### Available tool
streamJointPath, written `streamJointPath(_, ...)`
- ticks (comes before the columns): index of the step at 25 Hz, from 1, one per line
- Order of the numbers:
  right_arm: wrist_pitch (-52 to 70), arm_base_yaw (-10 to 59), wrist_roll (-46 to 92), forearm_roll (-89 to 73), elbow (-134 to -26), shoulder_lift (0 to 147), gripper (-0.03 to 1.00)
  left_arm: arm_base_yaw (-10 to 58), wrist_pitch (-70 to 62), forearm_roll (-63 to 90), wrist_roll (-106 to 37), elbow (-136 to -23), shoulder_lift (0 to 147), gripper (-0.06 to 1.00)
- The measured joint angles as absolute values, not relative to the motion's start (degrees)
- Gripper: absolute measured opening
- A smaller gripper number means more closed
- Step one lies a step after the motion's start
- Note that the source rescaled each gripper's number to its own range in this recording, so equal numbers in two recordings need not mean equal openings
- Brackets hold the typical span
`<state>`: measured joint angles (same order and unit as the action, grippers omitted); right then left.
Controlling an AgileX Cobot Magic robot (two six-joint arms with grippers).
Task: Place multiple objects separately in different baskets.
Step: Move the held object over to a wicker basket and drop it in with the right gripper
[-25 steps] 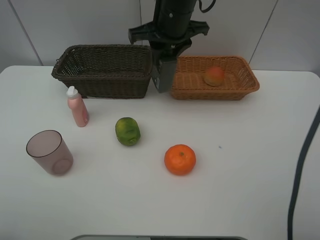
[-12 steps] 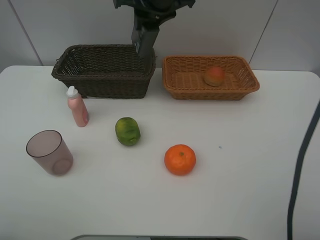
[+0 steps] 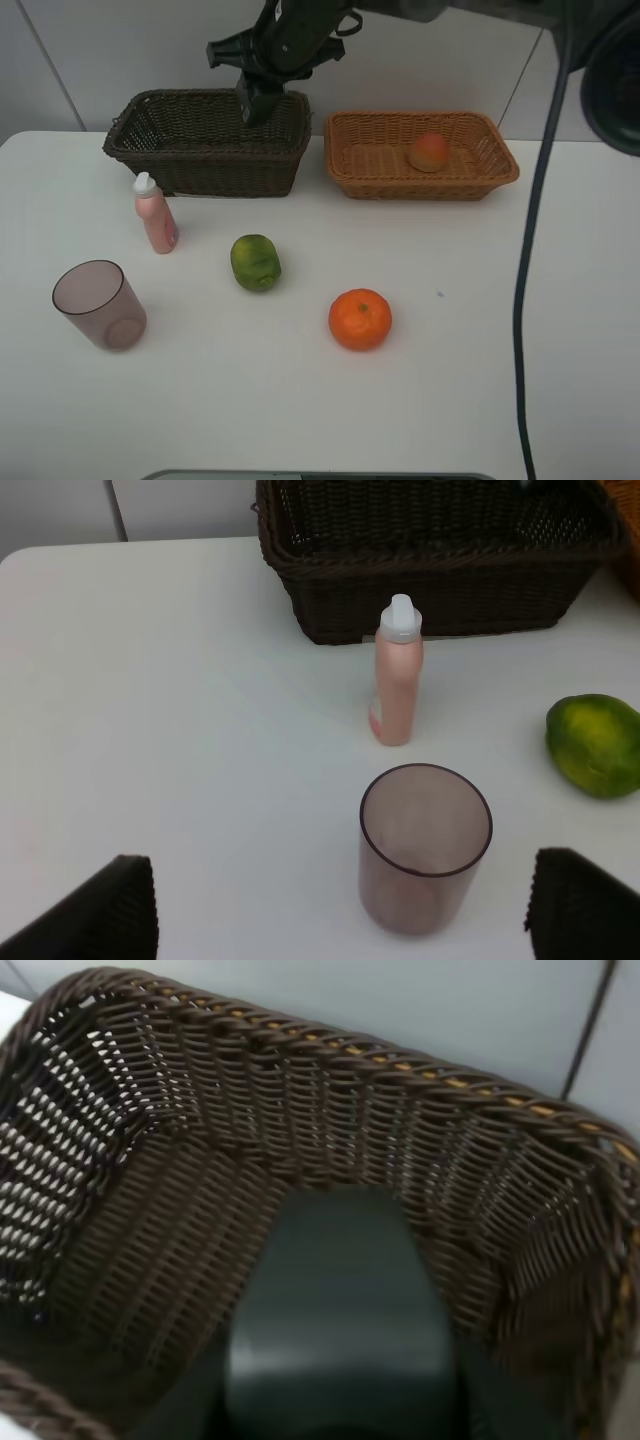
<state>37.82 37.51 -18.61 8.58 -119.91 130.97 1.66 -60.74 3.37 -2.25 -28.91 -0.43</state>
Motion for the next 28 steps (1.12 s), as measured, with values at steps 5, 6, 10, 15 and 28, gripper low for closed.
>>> streamJointPath(5, 33.85, 37.51, -18.61, 9.13, -119.91, 134.71, 0.01, 1.66, -60.74, 3.37, -2.25, -28.91, -0.43, 0.95)
streamJointPath(6, 33.13, 37.51, -18.61, 9.18, -119.91, 135.39, 0.01, 1.66, -60.74, 3.37, -2.25, -28.91, -0.43, 0.95)
streamJointPath(10, 31.19, 37.51, -18.61, 9.31, -119.91, 137.06, 0.01, 1.66, -60.74, 3.37, -2.25, -28.91, -0.43, 0.95)
streamJointPath(15, 29.94, 37.51, -18.61, 9.39, -119.91, 138.35, 0.01, 1.66, -60.74, 3.37, -2.25, -28.91, -0.43, 0.95)
streamJointPath(28, 29.19, 37.51, -18.61, 9.39, -120.18, 138.83, 0.79, 1.66, -60.74, 3.37, -2.25, -28.91, -0.43, 0.95)
